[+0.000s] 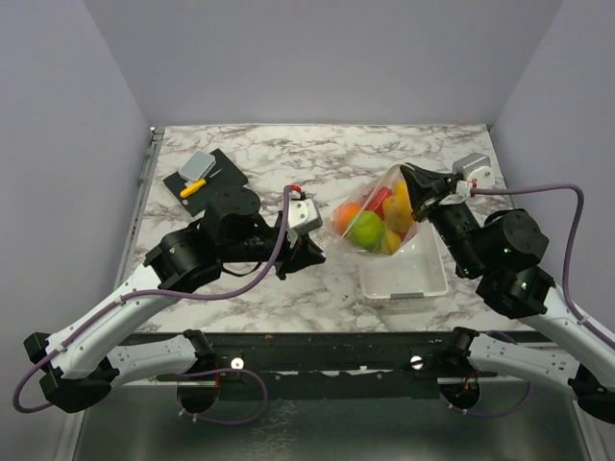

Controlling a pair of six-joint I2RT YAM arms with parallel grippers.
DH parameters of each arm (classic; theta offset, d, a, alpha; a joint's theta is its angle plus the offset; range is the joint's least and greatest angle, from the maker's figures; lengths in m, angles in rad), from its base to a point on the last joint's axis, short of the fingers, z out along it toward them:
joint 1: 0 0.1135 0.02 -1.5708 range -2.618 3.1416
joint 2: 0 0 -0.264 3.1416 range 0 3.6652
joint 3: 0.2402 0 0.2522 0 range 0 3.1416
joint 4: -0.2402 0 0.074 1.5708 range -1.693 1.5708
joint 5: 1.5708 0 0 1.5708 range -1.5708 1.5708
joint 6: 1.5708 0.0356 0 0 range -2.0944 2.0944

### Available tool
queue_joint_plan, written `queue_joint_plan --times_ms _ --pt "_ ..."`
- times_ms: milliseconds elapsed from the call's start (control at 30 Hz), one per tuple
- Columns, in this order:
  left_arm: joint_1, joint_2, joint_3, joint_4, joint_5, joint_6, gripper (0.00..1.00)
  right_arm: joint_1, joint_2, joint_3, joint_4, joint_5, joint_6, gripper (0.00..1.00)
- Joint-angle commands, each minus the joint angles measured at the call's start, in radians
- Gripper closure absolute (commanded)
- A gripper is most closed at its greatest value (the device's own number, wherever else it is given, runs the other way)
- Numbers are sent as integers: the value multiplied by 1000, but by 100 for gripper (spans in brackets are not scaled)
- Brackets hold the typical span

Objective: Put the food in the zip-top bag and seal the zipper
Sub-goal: Zip the zipper food storage bag at the center of the board.

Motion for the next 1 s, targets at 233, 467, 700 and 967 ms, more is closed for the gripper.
queue_joint_plan --times_ms 233,467,700,967 --pt "-6 -3 -27 -84 -20 -6 100 -7 -34 -12 223 164 -73 99" --pt "-6 -4 -23 -97 -40 0 100 -7 -42 -17 246 193 -88 99" --pt "-6 3 -7 -99 -67 -5 94 -7 -44 -6 200 157 -54 99" --pt "-6 27 71 -95 -214 -7 51 -7 -45 18 85 76 -3 99"
